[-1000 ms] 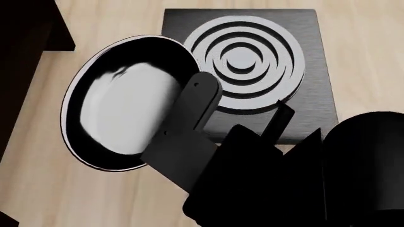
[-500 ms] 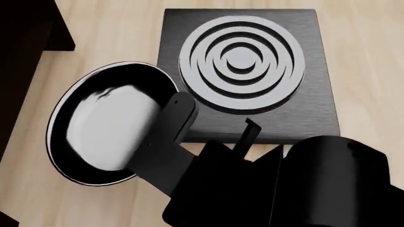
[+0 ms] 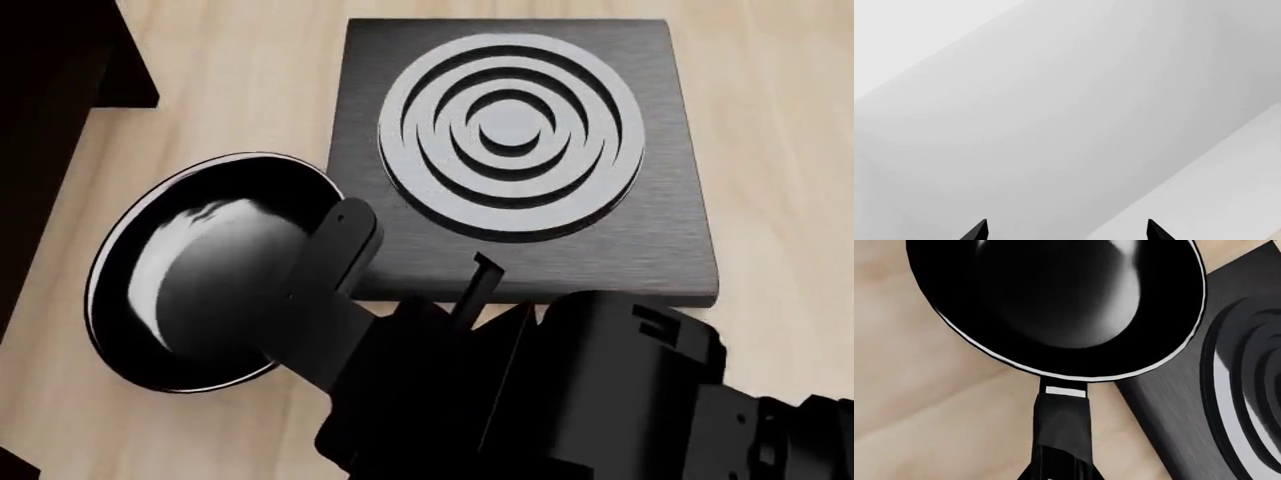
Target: Put the frying pan under the cabinet shelf.
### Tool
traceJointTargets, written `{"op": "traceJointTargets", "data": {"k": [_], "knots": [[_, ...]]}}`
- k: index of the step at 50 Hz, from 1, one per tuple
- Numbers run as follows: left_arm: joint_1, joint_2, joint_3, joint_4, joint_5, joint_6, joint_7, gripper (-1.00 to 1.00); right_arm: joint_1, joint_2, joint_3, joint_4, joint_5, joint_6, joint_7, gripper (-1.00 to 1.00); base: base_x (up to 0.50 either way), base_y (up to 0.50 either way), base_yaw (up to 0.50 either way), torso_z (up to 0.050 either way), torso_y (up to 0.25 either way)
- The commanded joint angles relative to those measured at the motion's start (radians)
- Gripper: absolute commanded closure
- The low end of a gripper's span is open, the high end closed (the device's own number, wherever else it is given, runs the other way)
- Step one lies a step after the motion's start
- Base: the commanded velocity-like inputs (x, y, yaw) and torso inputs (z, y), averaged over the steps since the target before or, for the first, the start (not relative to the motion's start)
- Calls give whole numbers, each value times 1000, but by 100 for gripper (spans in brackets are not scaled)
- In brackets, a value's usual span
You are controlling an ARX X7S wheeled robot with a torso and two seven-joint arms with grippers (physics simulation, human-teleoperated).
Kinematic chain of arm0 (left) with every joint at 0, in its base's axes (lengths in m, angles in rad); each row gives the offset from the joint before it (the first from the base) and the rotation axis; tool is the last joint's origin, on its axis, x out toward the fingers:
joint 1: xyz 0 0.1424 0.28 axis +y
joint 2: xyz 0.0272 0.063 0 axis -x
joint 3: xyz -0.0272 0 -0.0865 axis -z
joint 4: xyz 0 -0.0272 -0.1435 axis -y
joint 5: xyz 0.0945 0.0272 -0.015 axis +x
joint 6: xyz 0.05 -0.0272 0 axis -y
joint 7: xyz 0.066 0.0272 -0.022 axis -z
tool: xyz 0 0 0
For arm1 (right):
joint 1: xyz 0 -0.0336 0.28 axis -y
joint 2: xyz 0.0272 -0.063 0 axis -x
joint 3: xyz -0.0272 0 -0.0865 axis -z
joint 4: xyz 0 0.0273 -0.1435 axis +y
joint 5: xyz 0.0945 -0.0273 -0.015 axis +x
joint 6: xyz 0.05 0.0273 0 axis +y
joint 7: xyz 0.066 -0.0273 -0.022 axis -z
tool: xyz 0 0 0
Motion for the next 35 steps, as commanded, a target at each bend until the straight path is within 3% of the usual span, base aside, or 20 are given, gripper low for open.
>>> {"op": "traceJointTargets", "data": {"k": [1, 35], "knots": [[3, -10, 7, 2, -8, 6, -6, -100, 11, -58, -13, 60, -133, -48, -67, 100, 0, 0, 0, 0, 10], [-29, -19, 34, 14, -72, 21, -54, -100, -3, -228, -131, 354, -320, -219, -269, 100, 0, 0, 0, 0, 1]]}}
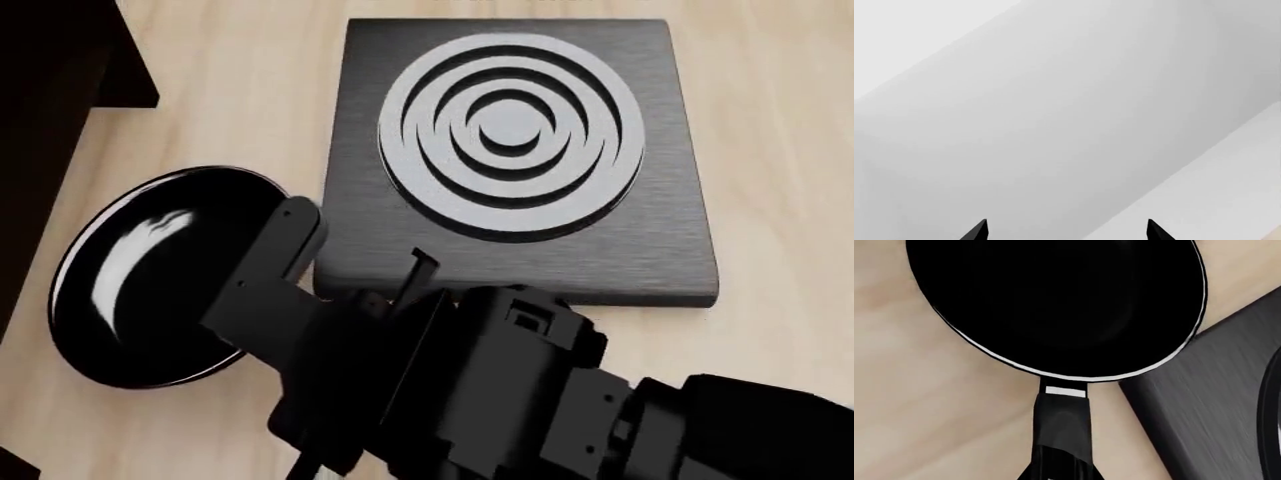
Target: Put the frying pan under the cabinet shelf.
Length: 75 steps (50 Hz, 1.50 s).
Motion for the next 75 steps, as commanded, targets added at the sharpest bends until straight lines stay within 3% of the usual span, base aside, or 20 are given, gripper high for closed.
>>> {"op": "traceJointTargets", "data": {"k": [1, 19, 28, 35, 46, 56, 67, 75], "knots": [[-22, 0, 13, 0, -38, -3, -30, -100, 11, -73, -18, 115, -128, -69, -79, 100, 0, 0, 0, 0, 0], [2, -26, 18, 11, -31, 9, -26, -100, -21, -209, -42, 304, -187, -194, -189, 100, 0, 0, 0, 1, 1], [-21, -37, 25, 16, -88, 4, -71, -100, -51, -301, -80, 507, -235, -292, -283, 100, 0, 1, 2, 0, 0], [-6, -57, 27, 26, -102, 9, -87, -100, -29, -302, -171, 499, -131, -363, -260, 100, 0, 1, 1, 0, 0], [18, -109, 35, 47, -136, 5, -120, -100, -31, -302, -183, 552, -133, -448, -341, 100, 0, 1, 2, 0, 0], [69, -157, 38, 6, 62, 7, 52, -100, 63, -302, -184, 558, -100, -472, -428, 100, 0, 1, 1, 0, 0], [30, -166, 102, -63, 250, 14, 206, -100, 116, -302, -184, 567, -112, -497, -517, 100, 0, 0, 0, 0, 1], [-9, -156, 118, -63, 238, -26, 186, -100, 116, -302, -184, 567, -112, -497, -517, 100, 0, 0, 0, 1, 1]]}}
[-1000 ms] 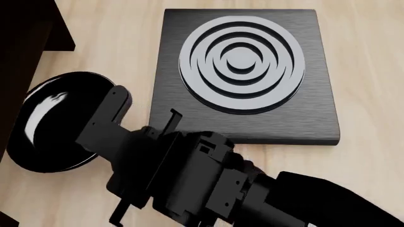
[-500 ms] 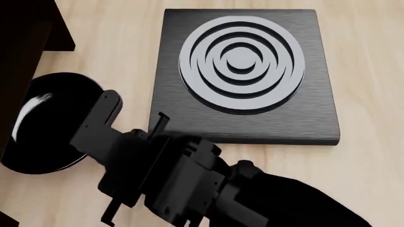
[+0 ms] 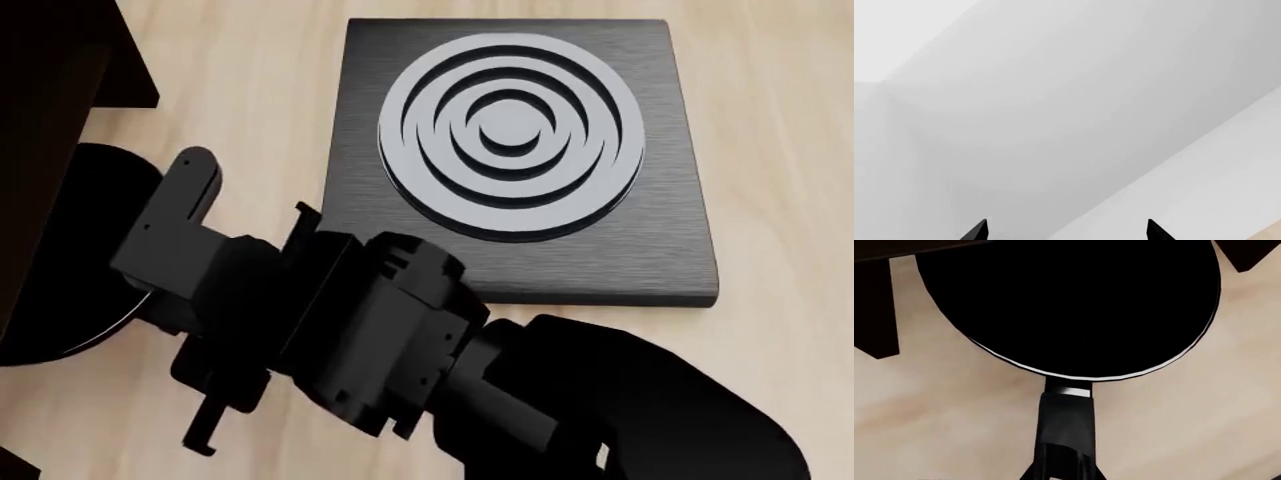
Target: Put the frying pan under the cabinet shelf.
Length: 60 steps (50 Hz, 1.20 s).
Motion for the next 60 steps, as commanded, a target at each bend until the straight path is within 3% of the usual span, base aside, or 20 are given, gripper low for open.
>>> {"op": "traceJointTargets", "data": {"k": [1, 17, 28, 29, 34, 41, 46, 59, 60], "knots": [[-39, 0, 27, -16, 37, -45, 17, -100, 41, -6, 43, -14, 4, -22, -54, 100, 0, 0, 0, 0, 0], [-61, -29, 44, -6, -104, -148, -150, -100, 41, -6, 43, -14, 4, -22, -54, 100, 0, -1, -1, 1, 1], [-106, -4, 77, -67, -193, -175, -241, -100, 41, -6, 43, -14, 4, -22, -54, 100, 0, -1, -1, 1, 2], [-108, -6, 78, -66, -212, -174, -253, -100, 41, -6, 43, -14, 4, -22, -54, -100, 0, -3, -2, 0, 0], [-115, -8, 76, -62, -246, -155, -264, -100, 41, -6, 43, -14, 4, -22, -54, -100, 0, 0, 0, 0, 0], [-114, -8, 59, -43, -202, -111, -185, -100, 41, -6, 43, -14, 4, -22, -54, -100, 0, 0, 0, 0, 0], [-64, -36, 54, -13, -96, -44, -64, -100, 41, -6, 43, -14, 4, -22, -54, -100, 0, 0, 0, 0, 0], [-20, -55, 27, -10, -74, 40, -6, -100, 41, -6, 43, -14, 4, -22, -54, -100, 0, 0, 0, 0, 0], [-15, -58, 25, -9, -75, 46, -2, -100, 185, -6, 42, 136, 154, -152, -149, -100, 0, 0, 0, 0, 0]]}}
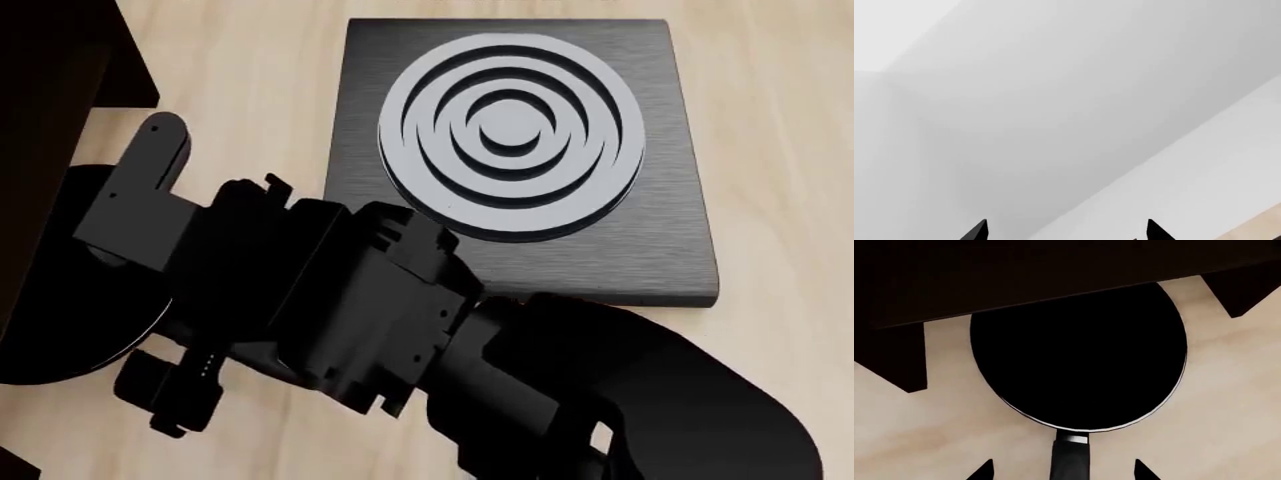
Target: Put the frying pan under the cabinet shelf.
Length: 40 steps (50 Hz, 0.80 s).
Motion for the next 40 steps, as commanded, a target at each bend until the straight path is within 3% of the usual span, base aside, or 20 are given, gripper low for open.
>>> {"op": "traceJointTargets", "data": {"k": [1, 16, 25, 26, 27, 29, 40], "knots": [[37, -16, -21, 9, 21, 70, 59, -100, 145, 0, 1, 182, 171, -134, -93, -100, 0, 0, 0, 10, 0], [29, -14, -38, 4, -49, 85, 34, -100, 207, 0, 1, 205, 206, -167, -78, -100, 0, 0, 0, 0, 0], [-32, -15, -41, 8, -253, 72, -120, -100, 241, 0, -1, 196, 220, -170, -62, -100, 0, 0, 0, 0, 0], [13, 6, -31, 16, -159, 93, -75, -100, 243, 0, -1, 200, 218, -167, -62, -100, 0, 0, 0, 0, 0], [145, 62, 102, -24, -9, 243, 75, -100, 244, 0, -1, 202, 216, -166, -60, -100, 0, 0, 0, 0, 0], [146, 92, 125, -51, 245, 268, 112, -100, 249, 0, -1, 206, 212, -162, -59, -100, 0, 0, -1, 0, 0], [124, 118, 102, -62, 205, 269, 100, -100, 313, 32, 11, 169, 217, -127, -1, -100, 0, 0, 0, 0, 0]]}}
